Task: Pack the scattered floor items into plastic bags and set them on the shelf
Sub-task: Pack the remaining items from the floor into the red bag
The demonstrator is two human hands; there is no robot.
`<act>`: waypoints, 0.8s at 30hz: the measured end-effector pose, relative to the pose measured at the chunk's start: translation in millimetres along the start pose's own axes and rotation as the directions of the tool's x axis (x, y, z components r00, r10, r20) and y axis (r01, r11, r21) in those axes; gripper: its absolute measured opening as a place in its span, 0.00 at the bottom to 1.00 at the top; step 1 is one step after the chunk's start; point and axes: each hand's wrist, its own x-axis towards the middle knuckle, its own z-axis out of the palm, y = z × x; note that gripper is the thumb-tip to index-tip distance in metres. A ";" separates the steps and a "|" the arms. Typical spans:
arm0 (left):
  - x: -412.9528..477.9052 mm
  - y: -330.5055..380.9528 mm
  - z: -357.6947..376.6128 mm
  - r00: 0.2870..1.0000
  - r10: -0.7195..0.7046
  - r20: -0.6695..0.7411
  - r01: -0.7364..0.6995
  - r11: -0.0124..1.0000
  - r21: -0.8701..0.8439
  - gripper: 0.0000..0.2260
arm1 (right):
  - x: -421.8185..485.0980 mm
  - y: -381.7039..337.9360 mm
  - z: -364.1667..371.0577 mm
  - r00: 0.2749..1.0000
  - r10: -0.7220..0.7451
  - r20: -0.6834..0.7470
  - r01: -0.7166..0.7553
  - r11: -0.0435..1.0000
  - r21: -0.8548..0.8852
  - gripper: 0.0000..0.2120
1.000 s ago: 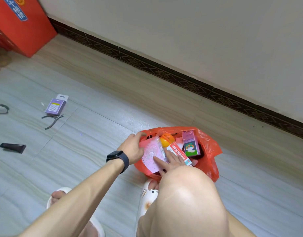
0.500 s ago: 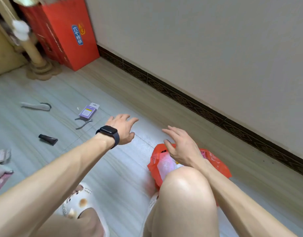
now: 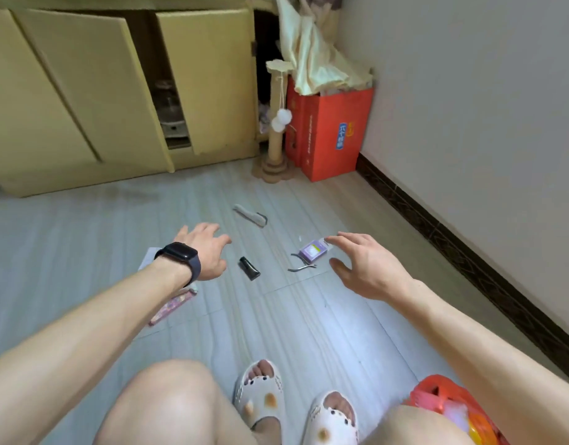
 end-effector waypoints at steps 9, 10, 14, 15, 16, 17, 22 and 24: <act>39.7 -10.4 151.1 0.952 -0.065 0.300 0.120 0.978 -0.170 0.29 | 70.3 16.9 143.5 0.903 0.044 0.428 -0.008 0.996 -0.085 0.26; 47.7 -2.5 166.4 0.942 -0.046 0.334 0.113 0.976 -0.186 0.30 | 74.9 23.5 160.0 0.875 0.068 0.480 -0.020 0.994 -0.104 0.27; 85.9 34.3 221.0 0.905 0.044 0.422 0.078 0.960 -0.268 0.31 | 94.1 53.7 211.7 0.760 0.127 0.637 -0.020 0.985 -0.172 0.28; 96.7 43.3 231.7 0.899 0.066 0.433 0.067 0.957 -0.283 0.31 | 101.8 61.7 220.1 0.741 0.133 0.658 -0.018 0.984 -0.178 0.29; 108.0 53.1 242.7 0.894 0.086 0.440 0.056 0.952 -0.300 0.32 | 112.3 71.1 228.2 0.731 0.138 0.669 -0.017 0.983 -0.184 0.30; 117.3 62.4 253.4 0.891 0.105 0.442 0.044 0.948 -0.314 0.32 | 124.2 80.9 235.0 0.731 0.145 0.666 -0.020 0.981 -0.191 0.30; 133.6 96.8 291.6 0.913 0.151 0.378 -0.005 0.933 -0.361 0.36 | 206.8 127.0 260.6 0.849 0.217 0.481 -0.136 0.971 -0.198 0.34; 130.0 101.7 298.3 0.926 0.144 0.349 -0.012 0.935 -0.354 0.37 | 238.0 138.4 268.6 0.880 0.272 0.391 -0.227 0.961 -0.157 0.34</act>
